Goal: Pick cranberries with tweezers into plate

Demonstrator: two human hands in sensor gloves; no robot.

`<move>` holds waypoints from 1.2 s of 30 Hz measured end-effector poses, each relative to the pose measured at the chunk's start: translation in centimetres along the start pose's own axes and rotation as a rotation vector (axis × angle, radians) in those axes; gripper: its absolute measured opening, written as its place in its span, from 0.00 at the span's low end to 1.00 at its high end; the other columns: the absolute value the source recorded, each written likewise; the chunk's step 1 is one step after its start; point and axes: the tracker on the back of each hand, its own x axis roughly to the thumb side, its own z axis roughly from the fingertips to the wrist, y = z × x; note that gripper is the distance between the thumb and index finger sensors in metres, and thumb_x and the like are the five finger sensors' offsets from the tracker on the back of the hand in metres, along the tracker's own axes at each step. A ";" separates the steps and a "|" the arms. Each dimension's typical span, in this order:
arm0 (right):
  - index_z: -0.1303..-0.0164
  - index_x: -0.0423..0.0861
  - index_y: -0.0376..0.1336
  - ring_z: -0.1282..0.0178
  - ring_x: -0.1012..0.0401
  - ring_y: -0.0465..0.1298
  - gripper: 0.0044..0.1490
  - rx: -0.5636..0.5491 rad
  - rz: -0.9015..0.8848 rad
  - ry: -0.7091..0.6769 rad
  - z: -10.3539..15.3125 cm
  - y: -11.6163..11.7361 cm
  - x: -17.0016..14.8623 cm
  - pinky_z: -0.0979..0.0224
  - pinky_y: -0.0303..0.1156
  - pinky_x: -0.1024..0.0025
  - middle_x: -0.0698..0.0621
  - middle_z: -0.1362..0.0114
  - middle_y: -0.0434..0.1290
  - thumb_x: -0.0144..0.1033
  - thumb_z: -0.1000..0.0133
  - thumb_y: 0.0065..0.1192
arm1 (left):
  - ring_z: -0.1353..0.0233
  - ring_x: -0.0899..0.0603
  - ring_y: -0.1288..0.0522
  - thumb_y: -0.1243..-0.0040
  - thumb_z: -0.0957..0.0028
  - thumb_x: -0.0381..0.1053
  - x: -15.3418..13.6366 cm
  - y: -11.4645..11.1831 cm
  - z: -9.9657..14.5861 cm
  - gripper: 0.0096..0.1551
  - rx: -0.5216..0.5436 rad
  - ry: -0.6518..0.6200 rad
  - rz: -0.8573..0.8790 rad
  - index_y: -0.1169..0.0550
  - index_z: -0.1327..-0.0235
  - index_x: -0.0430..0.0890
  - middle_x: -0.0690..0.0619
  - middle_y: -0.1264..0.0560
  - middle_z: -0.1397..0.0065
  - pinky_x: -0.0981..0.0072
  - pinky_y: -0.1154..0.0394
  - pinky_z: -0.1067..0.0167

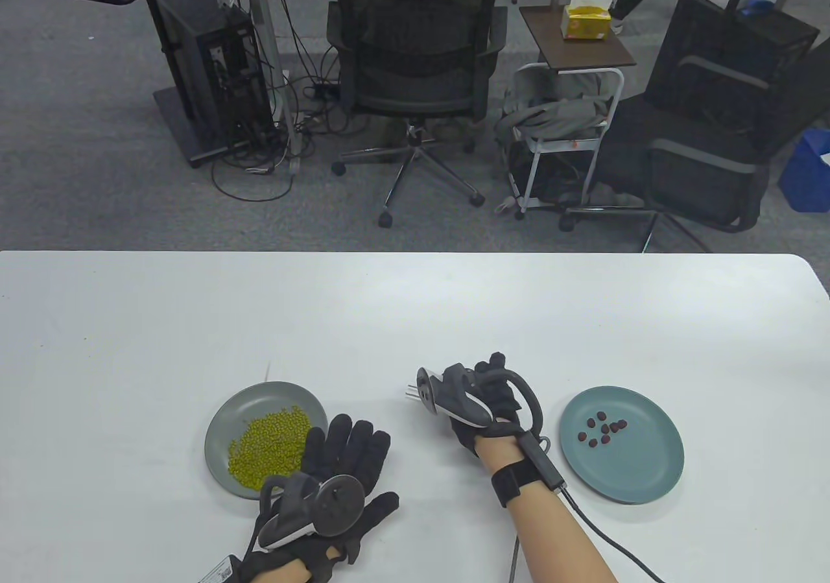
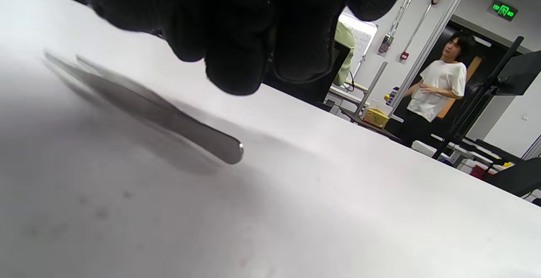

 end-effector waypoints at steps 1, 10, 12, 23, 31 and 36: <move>0.34 0.66 0.57 0.22 0.59 0.67 0.34 -0.005 -0.028 -0.013 0.4 -0.3 -0.3 0.16 0.50 0.53 0.65 0.27 0.68 0.55 0.54 0.49 | 0.15 0.37 0.58 0.50 0.54 0.77 0.0 0.1 0.0 0.52 0.004 0.000 0.001 0.53 0.22 0.59 0.54 0.51 0.18 0.35 0.60 0.24; 0.30 0.66 0.52 0.19 0.58 0.63 0.39 -0.218 -0.317 -0.110 10.2 -3.2 -4.8 0.15 0.46 0.51 0.63 0.22 0.62 0.60 0.55 0.48 | 0.15 0.37 0.57 0.50 0.54 0.77 0.1 0.9 0.4 0.51 0.068 -0.010 0.022 0.52 0.22 0.59 0.54 0.50 0.18 0.35 0.60 0.24; 0.29 0.66 0.49 0.17 0.58 0.60 0.41 -0.255 -0.338 -0.122 12.4 -2.9 -5.5 0.14 0.45 0.50 0.63 0.21 0.59 0.61 0.55 0.48 | 0.15 0.37 0.57 0.50 0.54 0.77 0.2 1.1 0.5 0.52 0.077 -0.016 0.019 0.52 0.22 0.59 0.55 0.50 0.18 0.35 0.60 0.24; 0.31 0.68 0.26 0.13 0.55 0.29 0.53 -0.200 -0.364 -0.158 14.6 0.6 -6.4 0.16 0.24 0.48 0.66 0.17 0.29 0.70 0.59 0.42 | 0.15 0.37 0.60 0.51 0.54 0.78 0.3 0.7 0.3 0.52 0.078 -0.016 -0.005 0.55 0.22 0.61 0.55 0.53 0.18 0.35 0.62 0.24; 0.29 0.68 0.29 0.12 0.55 0.31 0.53 -0.188 -0.392 -0.176 14.5 0.6 -6.2 0.16 0.23 0.46 0.65 0.17 0.32 0.69 0.59 0.44 | 0.15 0.37 0.59 0.51 0.54 0.78 -0.3 0.6 0.0 0.52 0.068 -0.003 0.001 0.55 0.22 0.60 0.55 0.52 0.18 0.35 0.62 0.24; 0.29 0.67 0.30 0.12 0.55 0.32 0.52 -0.189 -0.396 -0.176 14.4 0.5 -6.4 0.16 0.24 0.46 0.65 0.16 0.33 0.69 0.59 0.44 | 0.15 0.37 0.59 0.50 0.54 0.77 -0.3 0.6 -0.1 0.52 0.068 -0.003 0.009 0.54 0.22 0.60 0.55 0.52 0.18 0.35 0.61 0.24</move>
